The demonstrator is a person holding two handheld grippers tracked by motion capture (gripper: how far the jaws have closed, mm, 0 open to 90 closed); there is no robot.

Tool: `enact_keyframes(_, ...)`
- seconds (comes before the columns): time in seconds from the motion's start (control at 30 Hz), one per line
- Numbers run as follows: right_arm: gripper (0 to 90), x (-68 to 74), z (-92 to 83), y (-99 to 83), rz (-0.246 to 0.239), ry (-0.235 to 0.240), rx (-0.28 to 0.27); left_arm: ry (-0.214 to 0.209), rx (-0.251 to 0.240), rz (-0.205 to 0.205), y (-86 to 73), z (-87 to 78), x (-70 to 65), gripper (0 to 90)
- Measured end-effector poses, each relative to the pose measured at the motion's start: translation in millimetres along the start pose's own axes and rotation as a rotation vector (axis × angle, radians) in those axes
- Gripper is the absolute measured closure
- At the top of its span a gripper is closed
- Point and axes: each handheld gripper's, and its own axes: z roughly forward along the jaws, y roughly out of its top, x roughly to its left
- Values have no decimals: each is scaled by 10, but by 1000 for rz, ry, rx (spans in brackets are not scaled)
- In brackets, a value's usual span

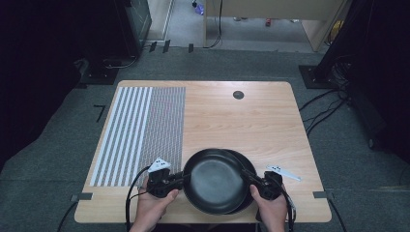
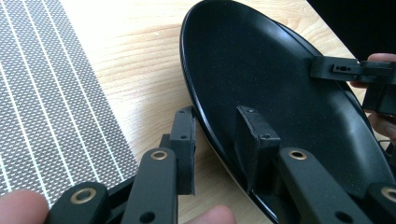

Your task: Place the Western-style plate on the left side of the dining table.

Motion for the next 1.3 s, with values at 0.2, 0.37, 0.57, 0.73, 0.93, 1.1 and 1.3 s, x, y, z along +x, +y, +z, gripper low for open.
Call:
enact_keyframes(0.2,819,-34,-13,-12,67,21,-3,-3,-4,-8,-6,5,3,699)
enact_keyframes(0.37,832,-37,-30,-22,126,25,-10,-11,-14,-18,-24,5,13,700)
enact_keyframes(0.57,856,-37,-87,-19,203,77,-50,-20,-15,-36,-31,-10,28,706)
enact_keyframes(0.73,854,-9,-116,-22,202,82,-78,-10,-29,-33,-34,-24,-6,716)
enact_keyframes(0.93,847,11,-123,-19,219,78,-79,-11,-28,-40,-30,-31,-9,720)
enact_keyframes(1.1,840,12,-118,-18,239,76,-81,-3,-31,-41,-27,-36,-21,723)
enact_keyframes(1.3,841,65,-114,-16,223,70,-68,5,-57,-69,4,-82,-5,745)
